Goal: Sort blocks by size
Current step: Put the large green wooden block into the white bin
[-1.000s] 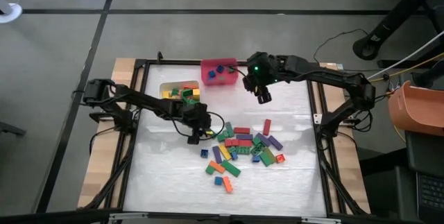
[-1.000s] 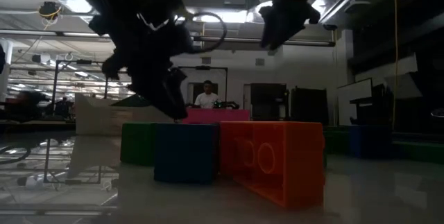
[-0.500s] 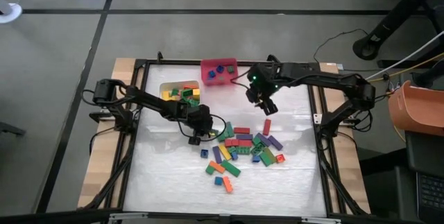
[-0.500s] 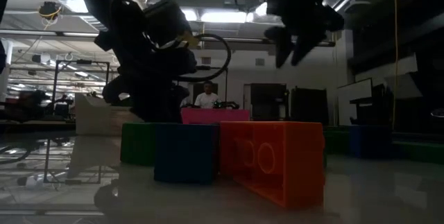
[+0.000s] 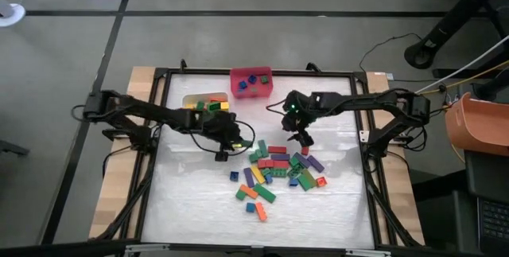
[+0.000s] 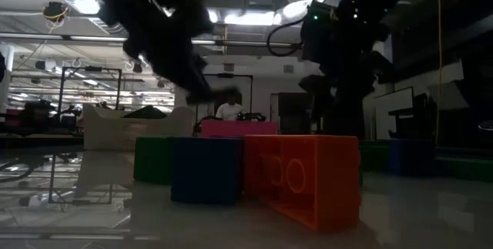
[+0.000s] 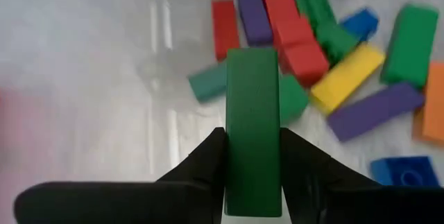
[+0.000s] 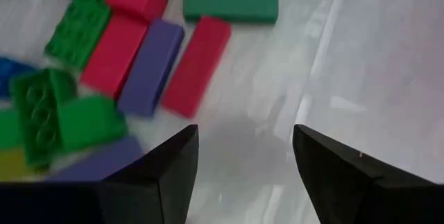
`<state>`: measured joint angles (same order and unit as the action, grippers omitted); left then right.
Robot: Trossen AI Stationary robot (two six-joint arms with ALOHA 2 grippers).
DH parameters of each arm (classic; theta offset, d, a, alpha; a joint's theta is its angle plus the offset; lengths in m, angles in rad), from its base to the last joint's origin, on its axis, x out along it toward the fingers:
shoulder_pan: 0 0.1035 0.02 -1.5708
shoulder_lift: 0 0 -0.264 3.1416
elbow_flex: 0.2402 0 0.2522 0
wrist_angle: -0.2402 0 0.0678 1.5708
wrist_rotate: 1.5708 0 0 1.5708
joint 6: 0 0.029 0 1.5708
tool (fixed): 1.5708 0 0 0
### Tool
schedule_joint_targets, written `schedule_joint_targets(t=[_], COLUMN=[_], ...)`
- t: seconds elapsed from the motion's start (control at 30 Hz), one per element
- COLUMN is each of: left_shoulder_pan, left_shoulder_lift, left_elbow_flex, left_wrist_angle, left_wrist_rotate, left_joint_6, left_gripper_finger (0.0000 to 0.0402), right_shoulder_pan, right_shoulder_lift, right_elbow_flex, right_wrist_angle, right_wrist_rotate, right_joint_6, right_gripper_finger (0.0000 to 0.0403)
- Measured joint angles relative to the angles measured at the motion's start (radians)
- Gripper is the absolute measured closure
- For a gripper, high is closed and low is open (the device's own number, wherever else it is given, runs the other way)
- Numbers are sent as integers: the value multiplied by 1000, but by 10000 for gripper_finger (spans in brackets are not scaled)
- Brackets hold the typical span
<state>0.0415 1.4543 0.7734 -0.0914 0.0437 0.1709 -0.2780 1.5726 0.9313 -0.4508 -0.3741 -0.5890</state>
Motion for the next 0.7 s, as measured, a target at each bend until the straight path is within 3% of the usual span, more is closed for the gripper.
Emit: schedule_joint_targets(t=[0.2, 0.47, 0.7], left_shoulder_pan=[44, 128, 213], left_shoulder_lift=[-186, -337, -326], left_elbow_flex=[0, 0, 0], left_wrist_angle=[-121, -463, -581], left_wrist_rotate=[-138, -484, -531], left_joint_6=[-7, -95, -225], left_gripper_finger=[307, 299, 272], right_shoulder_pan=[105, 228, 256], right_shoulder_lift=[0, 15, 34], right_elbow_flex=[-85, -108, -107], right_wrist_angle=[200, 294, 319], right_wrist_rotate=[105, 339, 364], right_joint_6=[39, 110, 124], right_gripper_finger=[169, 169, 169])
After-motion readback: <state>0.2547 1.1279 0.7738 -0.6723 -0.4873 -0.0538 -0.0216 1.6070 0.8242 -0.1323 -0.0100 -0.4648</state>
